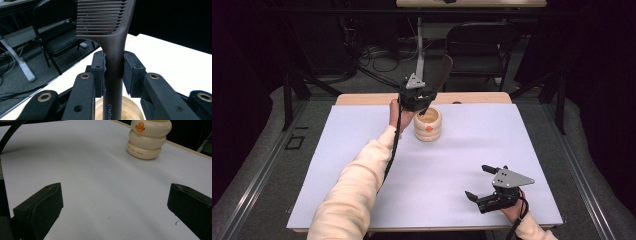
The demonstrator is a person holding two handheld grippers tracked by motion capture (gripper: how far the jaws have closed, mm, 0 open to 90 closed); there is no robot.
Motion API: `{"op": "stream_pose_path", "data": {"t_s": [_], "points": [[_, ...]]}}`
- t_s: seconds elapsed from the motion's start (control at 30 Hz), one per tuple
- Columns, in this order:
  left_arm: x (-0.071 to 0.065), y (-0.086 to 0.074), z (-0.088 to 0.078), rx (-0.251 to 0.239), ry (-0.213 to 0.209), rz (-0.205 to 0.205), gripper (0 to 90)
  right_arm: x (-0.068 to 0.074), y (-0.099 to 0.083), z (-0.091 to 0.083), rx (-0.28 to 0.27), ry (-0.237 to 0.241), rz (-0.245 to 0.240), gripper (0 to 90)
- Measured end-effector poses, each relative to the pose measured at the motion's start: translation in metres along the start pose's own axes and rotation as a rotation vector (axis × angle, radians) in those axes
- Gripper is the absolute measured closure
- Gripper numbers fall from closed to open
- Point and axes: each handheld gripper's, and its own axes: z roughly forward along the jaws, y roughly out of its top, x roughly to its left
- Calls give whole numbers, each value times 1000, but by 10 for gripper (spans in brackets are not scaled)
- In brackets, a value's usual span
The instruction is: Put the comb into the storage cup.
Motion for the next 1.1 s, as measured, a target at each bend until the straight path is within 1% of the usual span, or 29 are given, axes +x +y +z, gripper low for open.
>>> {"op": "stream_pose_path", "data": {"t_s": [0.33,0.5,0.57,1.1], "points": [[2,-8,4,-5,-7,-24,726,0,0,0,0,0,0,0],[2,-12,6,0,-9,-19,725,0,0,0,0,0,0,0],[3,-13,7,-3,-11,-26,725,0,0,0,0,0,0,0],[4,-24,12,19,-15,-36,725,0,0,0,0,1,3,0]]}}
